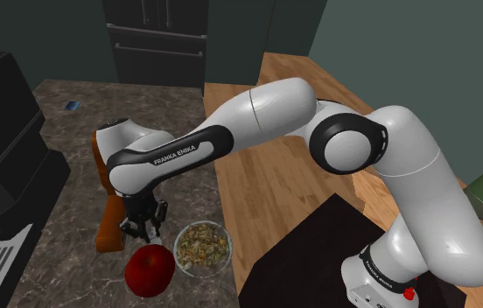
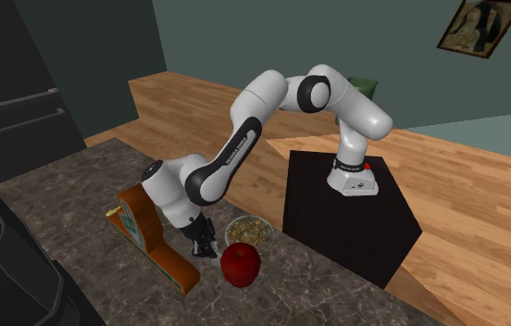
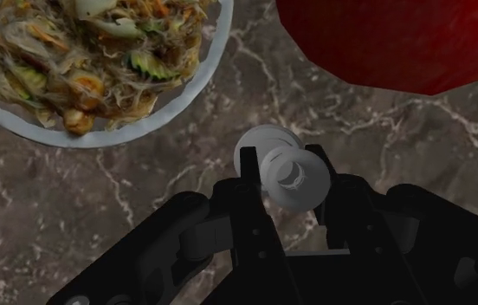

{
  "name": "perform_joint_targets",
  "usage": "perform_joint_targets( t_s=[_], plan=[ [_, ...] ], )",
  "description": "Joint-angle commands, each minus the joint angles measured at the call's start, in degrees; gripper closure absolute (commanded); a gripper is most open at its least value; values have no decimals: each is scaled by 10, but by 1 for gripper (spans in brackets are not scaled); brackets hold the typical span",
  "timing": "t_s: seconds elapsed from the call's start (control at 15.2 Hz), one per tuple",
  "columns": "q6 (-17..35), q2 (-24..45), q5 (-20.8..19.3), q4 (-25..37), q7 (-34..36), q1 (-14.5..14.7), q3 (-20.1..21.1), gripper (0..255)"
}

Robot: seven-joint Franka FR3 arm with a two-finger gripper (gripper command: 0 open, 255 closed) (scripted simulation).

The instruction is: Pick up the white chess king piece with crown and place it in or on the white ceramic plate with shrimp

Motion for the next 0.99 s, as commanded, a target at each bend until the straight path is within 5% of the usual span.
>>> perform_joint_targets(
  t_s=[0.0,0.92],
  plan=[
    [0,0,0,0,0,0,0,255],
    [-36,-35,6,1,5,-4,6,255]
  ],
)
